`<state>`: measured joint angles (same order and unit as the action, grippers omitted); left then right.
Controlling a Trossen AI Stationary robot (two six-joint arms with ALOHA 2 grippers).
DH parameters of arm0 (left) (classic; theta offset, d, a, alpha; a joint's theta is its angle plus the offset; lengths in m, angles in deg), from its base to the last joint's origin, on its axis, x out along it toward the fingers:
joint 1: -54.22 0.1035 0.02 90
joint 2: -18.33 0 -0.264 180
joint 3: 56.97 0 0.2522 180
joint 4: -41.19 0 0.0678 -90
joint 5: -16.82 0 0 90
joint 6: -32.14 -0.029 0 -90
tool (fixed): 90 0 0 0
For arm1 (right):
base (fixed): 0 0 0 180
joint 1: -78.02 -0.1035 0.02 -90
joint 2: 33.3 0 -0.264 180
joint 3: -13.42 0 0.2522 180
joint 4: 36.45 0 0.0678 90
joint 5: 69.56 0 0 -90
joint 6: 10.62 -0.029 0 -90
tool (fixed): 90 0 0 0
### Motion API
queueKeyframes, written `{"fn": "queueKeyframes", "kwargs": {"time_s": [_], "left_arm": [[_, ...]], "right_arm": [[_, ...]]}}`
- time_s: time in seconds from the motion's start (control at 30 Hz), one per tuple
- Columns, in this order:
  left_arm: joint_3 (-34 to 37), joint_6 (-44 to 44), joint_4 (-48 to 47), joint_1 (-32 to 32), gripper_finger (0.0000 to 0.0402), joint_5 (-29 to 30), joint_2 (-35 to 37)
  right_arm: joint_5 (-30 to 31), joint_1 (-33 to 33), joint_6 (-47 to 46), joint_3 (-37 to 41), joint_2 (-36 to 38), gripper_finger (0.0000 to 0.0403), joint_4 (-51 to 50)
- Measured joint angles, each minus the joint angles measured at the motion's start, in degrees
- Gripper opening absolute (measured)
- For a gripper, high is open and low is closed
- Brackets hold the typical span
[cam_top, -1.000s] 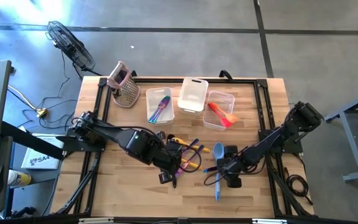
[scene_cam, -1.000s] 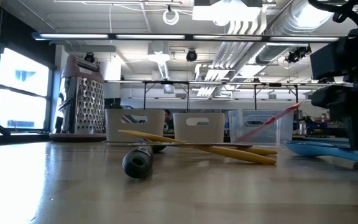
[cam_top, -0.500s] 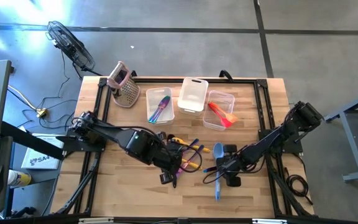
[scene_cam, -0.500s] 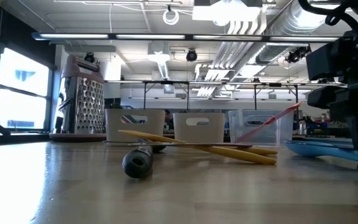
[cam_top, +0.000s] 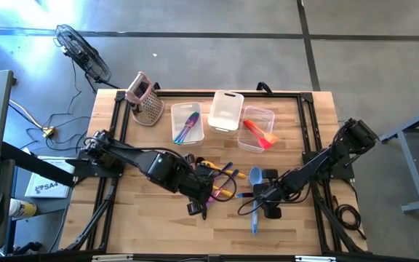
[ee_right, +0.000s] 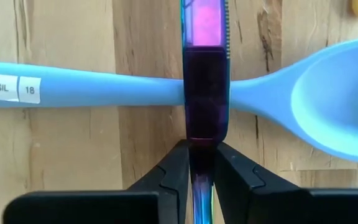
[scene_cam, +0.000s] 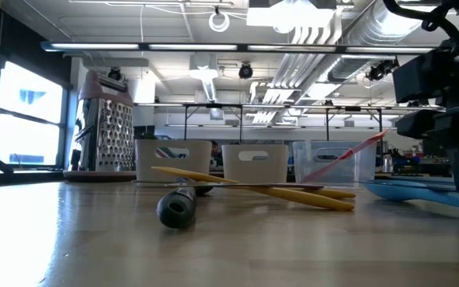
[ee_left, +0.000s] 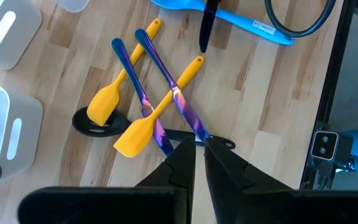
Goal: Pick & Place Kitchen Items
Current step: Put the violet table knife into the left white bin
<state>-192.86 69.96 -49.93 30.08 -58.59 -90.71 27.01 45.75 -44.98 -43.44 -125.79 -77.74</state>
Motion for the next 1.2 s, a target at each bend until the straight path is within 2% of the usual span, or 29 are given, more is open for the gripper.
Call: {"fn": "queueKeyframes", "kwargs": {"time_s": [0.17,0.53,0.83,1.03,1.2], "left_arm": [[0.0,0.0,0.0,0.0,0.0031,0.0,0.0],[0.0,-0.5,-0.3,0.0,0.0031,0.0,0.0],[0.0,-0.5,-0.6,0.0,0.0031,-0.1,0.0],[0.0,-1.4,-0.4,0.0,0.0031,0.0,0.0],[0.0,-2.6,-0.2,0.0,0.0031,2.7,0.0]], "right_arm": [[-1.1,0.0,-0.2,0.0,0.0,0.0036,0.0],[-3.9,-0.1,-2.2,0.3,3.7,0.0036,-1.2],[-5.0,-1.6,-3.7,-0.4,3.9,0.0036,-3.0],[-2.7,-2.9,-3.0,-6.3,3.9,0.0036,-9.7],[3.3,-3.5,0.5,-14.2,4.0,0.0036,-18.1]]}}
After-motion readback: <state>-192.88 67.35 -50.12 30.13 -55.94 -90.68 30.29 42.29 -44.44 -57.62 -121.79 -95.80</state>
